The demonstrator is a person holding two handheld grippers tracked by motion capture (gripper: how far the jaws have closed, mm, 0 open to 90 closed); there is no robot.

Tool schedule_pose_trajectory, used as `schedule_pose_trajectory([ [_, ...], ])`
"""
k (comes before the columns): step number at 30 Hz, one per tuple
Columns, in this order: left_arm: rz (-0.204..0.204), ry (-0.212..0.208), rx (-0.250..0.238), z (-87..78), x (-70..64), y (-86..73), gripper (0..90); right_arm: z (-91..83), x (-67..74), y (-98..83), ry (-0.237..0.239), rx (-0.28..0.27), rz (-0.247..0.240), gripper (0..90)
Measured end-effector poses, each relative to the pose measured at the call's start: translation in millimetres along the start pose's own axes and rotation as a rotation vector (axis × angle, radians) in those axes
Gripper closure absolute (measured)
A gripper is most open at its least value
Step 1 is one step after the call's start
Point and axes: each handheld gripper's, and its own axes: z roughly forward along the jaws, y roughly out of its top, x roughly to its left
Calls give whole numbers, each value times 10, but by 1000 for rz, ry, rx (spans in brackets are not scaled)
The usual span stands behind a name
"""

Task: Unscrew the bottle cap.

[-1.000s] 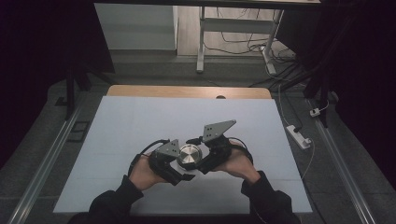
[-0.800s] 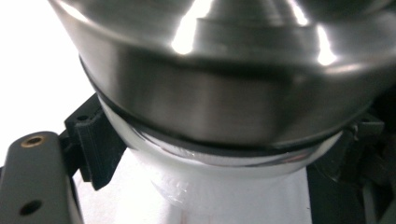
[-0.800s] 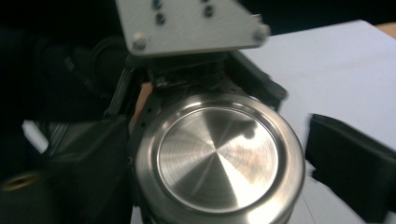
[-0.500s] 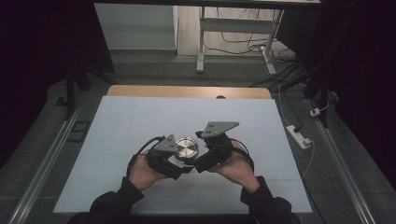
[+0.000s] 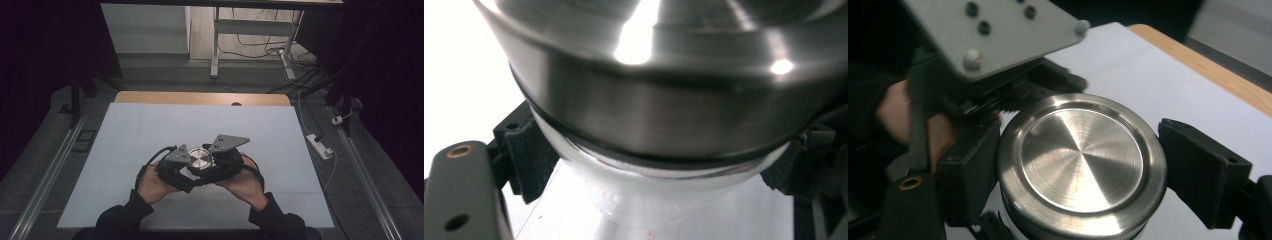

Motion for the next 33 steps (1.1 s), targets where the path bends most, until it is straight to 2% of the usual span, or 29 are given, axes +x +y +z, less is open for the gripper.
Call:
schedule_pose_trajectory([
  [1, 12, -22, -3, -8, 4, -4, 156, -13, -16, -2, 29, -1, -12, 194],
  [3, 47, -98, -12, -30, 7, -6, 156, -43, -53, -2, 91, -2, -25, 194],
  [6, 110, -185, -14, -38, -14, 4, 156, -102, -157, -19, 242, -15, -60, 195],
  [8, 147, -249, -27, -25, -60, 14, 156, -145, -229, -52, 369, -29, -98, 194],
  [9, 156, -268, -29, -14, -87, 22, 156, -163, -258, -76, 427, -41, -110, 194],
  [10, 156, -268, -29, -14, -87, 22, 156, -180, -272, -95, 467, -52, -118, 193],
  [11, 162, -272, -33, -2, -110, 31, 156, -191, -275, -106, 484, -61, -132, 191],
  [13, 169, -261, -32, 4, -136, 47, 156, -205, -261, -97, 465, -51, -128, 134],
  [14, 166, -246, -29, -1, -140, 53, 156, -208, -255, -80, 437, -45, -104, 95],
  [15, 151, -199, -26, -15, -134, 56, 156, -218, -257, -59, 413, -35, -76, 70],
  [16, 141, -177, -23, -27, -117, 54, 156, -227, -259, -40, 386, -34, -48, 39],
  [17, 141, -177, -23, -27, -117, 54, 156, -240, -262, -21, 356, -33, -23, 8],
  [18, 120, -153, -28, -34, -102, 50, 156, -252, -259, -3, 313, -30, 3, 0],
  [19, 101, -127, -29, -41, -87, 47, 156, -264, -250, 14, 248, -23, 23, 0],
  [20, 68, -68, -27, -49, -64, 42, 156, -271, -235, 28, 187, -17, 32, 0],
  [21, 68, -68, -27, -49, -64, 42, 156, -271, -210, 34, 152, -12, 30, 2],
  [23, 46, 1, -6, -55, -42, 41, 156, -251, -146, 43, 85, 0, 29, 21],
  [28, 12, 37, 3, -40, -55, 48, 156, -132, 14, 45, -10, 0, 4, 95],
  [29, 18, 41, 11, -38, -58, 51, 156, -107, 31, 42, -34, 2, -8, 97],
  [31, 21, 39, 13, -30, -69, 55, 156, -65, 52, 31, -47, 0, -18, 141],
  [33, 28, 34, 16, -27, -68, 56, 156, -53, 49, 19, -27, -4, -8, 192],
])
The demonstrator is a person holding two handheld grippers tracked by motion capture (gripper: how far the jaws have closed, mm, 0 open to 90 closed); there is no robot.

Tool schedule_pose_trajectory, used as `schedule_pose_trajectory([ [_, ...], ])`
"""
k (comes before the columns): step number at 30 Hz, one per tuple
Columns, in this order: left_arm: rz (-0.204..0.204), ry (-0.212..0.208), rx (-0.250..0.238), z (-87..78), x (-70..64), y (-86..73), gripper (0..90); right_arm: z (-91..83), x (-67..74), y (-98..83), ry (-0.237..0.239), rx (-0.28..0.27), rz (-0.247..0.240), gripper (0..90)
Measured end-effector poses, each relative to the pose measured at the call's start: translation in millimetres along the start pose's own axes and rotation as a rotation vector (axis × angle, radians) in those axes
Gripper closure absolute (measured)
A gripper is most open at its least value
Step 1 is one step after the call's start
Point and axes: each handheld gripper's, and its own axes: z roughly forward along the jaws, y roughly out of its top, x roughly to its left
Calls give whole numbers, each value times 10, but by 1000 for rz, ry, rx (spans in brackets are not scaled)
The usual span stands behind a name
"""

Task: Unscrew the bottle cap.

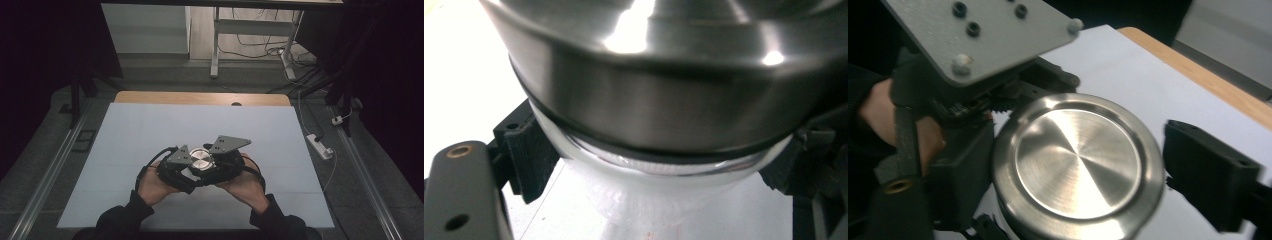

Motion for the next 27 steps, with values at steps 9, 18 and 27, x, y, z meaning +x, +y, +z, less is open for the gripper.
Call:
schedule_pose_trajectory([
  [9, 80, -199, -37, -20, 38, -40, 156, -85, -167, -47, 251, -30, -23, 200],
  [18, 124, -222, -16, 2, 24, -58, 156, -144, -227, -55, 311, -61, -50, 201],
  [27, 94, -183, -17, -2, 62, -70, 156, -174, -226, -43, 273, -71, -57, 201],
])
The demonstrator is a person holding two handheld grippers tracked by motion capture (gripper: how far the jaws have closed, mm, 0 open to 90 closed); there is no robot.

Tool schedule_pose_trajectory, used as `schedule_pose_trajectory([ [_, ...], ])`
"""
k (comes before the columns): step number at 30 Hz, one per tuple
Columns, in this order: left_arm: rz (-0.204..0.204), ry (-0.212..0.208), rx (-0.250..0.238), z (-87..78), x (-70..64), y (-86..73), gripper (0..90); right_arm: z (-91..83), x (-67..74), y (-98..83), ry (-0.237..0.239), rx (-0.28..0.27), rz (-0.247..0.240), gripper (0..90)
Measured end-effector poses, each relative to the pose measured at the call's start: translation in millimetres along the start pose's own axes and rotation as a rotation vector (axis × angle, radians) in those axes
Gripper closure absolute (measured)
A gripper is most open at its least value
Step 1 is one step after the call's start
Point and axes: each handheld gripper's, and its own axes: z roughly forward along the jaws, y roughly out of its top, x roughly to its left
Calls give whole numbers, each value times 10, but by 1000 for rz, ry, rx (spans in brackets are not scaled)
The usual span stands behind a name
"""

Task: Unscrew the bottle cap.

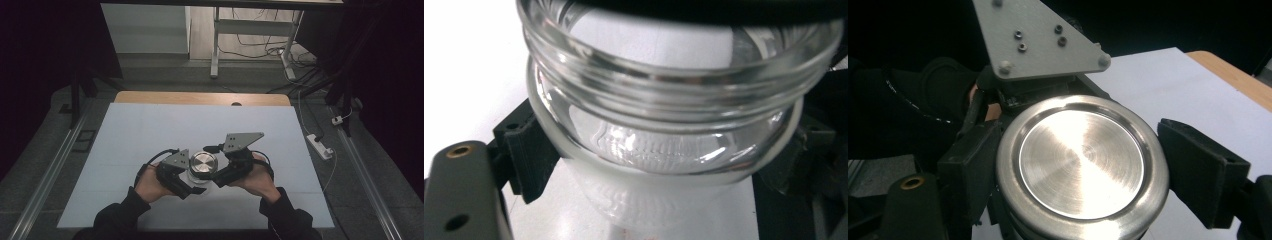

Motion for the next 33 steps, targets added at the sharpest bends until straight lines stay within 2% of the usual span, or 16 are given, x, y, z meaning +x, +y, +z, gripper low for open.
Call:
schedule_pose_trajectory([
  [3, -15, 17, 2, -14, 25, -16, 156, -20, 6, 13, -25, -5, -1, 200],
  [13, -68, 76, 5, -33, 122, -92, 156, -73, 11, -5, -65, -17, 25, 200],
  [20, -108, 122, -8, -80, 199, -148, 157, -92, 40, -14, -73, -16, 26, 200],
  [33, -139, 168, -12, -139, 285, -201, 157, -101, 123, -83, -76, 0, 15, 200],
])
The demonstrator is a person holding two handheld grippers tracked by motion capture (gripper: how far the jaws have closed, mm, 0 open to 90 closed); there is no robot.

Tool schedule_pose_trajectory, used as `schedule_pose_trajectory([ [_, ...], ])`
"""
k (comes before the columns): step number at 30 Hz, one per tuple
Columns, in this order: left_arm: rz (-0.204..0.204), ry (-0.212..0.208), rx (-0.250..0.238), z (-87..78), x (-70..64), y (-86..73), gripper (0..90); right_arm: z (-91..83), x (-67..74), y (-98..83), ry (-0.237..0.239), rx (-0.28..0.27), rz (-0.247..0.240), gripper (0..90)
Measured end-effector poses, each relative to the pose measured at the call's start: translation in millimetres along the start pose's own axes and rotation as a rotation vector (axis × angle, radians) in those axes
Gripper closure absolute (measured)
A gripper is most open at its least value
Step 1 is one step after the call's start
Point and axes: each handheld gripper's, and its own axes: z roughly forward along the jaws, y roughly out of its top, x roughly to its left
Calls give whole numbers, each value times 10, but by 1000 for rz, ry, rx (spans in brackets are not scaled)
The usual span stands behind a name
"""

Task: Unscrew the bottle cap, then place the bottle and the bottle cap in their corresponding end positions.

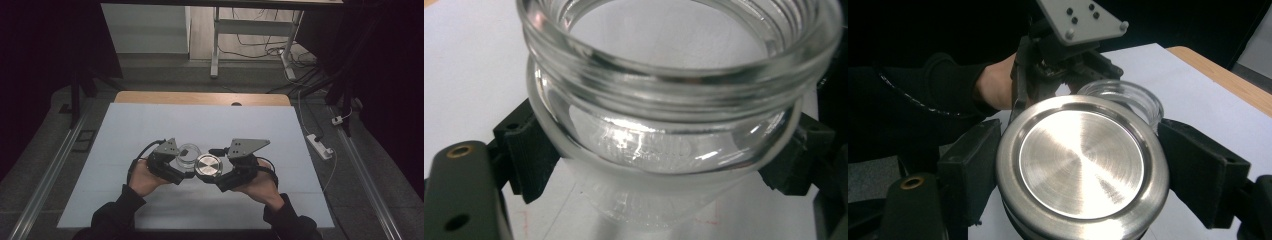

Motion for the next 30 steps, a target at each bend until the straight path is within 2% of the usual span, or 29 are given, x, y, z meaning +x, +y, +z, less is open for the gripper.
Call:
schedule_pose_trajectory([
  [10, -14, 30, -15, -28, 37, 13, 156, 1, 48, -50, -5, 5, -2, 200],
  [25, -28, 52, -34, -49, 90, 53, 156, 9, 128, -117, -12, 3, -3, 200],
  [30, -23, 66, -35, -57, 116, 84, 156, 30, 154, -151, -11, 5, -4, 200],
])
